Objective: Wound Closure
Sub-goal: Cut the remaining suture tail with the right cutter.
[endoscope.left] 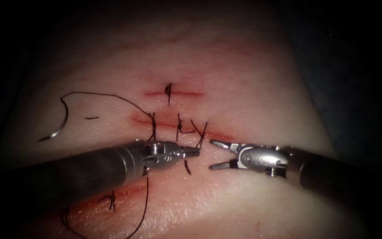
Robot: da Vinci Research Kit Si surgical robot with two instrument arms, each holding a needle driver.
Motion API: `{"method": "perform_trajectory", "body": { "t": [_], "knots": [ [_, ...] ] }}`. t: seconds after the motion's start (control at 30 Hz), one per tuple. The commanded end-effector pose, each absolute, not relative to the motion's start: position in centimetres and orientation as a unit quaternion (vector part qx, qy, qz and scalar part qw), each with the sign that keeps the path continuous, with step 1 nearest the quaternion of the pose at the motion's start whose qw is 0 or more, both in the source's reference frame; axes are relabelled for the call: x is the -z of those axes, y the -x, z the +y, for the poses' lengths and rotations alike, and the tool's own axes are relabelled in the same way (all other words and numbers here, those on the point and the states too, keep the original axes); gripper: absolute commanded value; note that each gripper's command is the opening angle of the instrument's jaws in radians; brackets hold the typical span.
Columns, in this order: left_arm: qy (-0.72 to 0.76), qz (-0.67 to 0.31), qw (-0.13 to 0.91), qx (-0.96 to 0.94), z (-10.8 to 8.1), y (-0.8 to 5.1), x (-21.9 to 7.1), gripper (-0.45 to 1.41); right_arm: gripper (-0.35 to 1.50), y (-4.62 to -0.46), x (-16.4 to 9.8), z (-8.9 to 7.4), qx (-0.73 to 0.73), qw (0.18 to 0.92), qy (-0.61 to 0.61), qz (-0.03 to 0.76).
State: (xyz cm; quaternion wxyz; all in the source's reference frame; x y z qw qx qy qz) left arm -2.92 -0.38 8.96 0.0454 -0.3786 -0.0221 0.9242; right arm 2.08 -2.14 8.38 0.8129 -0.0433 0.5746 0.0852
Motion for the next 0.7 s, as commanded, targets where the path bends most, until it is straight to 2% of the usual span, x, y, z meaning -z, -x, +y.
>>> {"method": "perform_trajectory", "body": {
  "t": [0.03,0.7],
  "knots": [
    [0.379,-0.022,0.045,-0.924,-0.35,2.99,-9.03,-0.45,1.11,-2.24,-8.42,-2.05,-0.083,0.812,0.052,0.576],
    [0.377,-0.02,0.049,-0.925,-0.35,3.05,-8.99,-0.45,1.13,-2.76,-8.46,-1.97,-0.056,0.814,0.114,0.567]
  ]
}}
